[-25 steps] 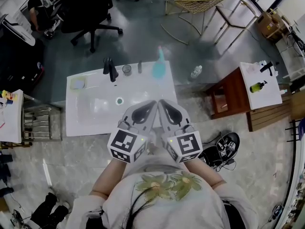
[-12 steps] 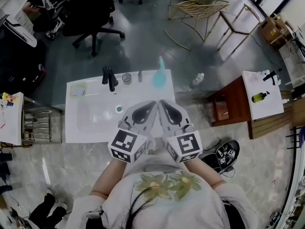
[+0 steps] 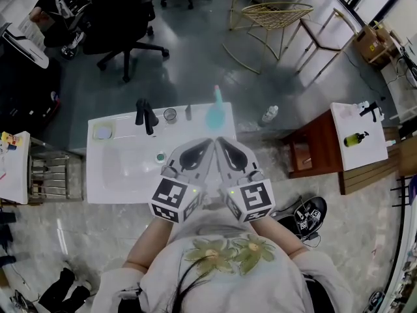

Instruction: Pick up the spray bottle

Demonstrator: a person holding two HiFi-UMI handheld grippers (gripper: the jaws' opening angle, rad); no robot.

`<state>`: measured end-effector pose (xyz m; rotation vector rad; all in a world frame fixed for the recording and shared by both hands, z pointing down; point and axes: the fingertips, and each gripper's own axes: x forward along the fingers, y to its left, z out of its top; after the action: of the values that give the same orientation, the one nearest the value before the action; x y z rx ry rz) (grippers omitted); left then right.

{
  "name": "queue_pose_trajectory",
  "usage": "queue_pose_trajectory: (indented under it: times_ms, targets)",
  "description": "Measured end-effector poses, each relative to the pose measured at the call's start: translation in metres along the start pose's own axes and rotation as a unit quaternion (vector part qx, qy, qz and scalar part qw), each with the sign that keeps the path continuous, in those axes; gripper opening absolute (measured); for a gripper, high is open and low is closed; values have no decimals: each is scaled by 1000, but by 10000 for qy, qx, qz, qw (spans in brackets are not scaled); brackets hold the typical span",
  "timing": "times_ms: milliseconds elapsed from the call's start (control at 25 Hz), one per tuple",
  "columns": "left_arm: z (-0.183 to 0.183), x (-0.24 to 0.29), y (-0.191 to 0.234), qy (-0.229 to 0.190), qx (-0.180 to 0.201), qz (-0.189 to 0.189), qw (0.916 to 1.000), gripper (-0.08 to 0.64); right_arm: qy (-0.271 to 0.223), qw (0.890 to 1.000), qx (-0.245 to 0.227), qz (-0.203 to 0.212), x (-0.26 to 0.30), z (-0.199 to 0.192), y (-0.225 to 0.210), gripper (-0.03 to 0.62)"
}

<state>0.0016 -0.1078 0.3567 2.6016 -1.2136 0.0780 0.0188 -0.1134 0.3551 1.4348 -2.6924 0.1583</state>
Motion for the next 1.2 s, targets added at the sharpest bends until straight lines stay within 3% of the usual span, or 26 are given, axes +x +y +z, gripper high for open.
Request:
queue_pose_trajectory:
  times_ms: [1200]
  targets:
    - [-17, 41, 43, 314, -283, 158, 9990, 9, 346, 9992, 87, 189, 52, -24, -29, 25]
